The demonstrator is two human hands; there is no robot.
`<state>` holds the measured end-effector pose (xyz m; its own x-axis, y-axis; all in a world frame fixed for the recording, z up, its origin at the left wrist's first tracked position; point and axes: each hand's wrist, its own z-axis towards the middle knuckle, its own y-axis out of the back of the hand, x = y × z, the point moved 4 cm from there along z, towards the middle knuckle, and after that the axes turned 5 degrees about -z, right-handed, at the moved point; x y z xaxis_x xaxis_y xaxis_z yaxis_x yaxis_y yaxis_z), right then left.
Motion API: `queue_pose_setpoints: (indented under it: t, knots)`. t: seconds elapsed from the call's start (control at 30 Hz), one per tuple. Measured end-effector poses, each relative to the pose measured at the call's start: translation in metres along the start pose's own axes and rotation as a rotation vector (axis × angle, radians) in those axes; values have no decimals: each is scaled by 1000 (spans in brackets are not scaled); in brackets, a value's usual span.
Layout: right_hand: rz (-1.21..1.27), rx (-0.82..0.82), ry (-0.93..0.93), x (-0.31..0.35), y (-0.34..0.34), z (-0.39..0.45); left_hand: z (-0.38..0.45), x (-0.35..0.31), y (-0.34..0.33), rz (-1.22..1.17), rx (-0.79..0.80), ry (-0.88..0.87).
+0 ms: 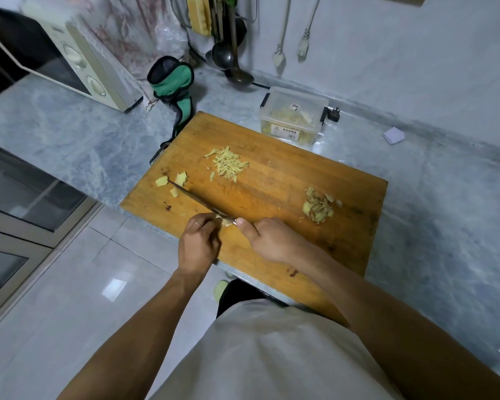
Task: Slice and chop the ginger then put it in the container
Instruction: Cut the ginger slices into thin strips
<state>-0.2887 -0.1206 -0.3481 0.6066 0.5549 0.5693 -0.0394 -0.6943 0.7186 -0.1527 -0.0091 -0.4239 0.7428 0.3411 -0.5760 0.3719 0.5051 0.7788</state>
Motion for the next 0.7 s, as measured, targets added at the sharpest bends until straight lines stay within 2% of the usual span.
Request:
queue_pose_setpoints:
  t: [0.13,0.23,0.37,0.47,0.7]
  knots:
    - [32,3,-17,-4,4,0,3,2,2,-7,38,31]
    - [49,-22,-8,-6,9,-4,6,-2,7,-59,-11,49]
    - [107,-34,-31,-13,9,-8,22,3,21,-225,-10,229]
    - [141,-40,-32,-16,10,-10,42,9,23,-107,141,218]
    - [146,-57,-30,-21,11,-16,74,0,25,302,598,-18]
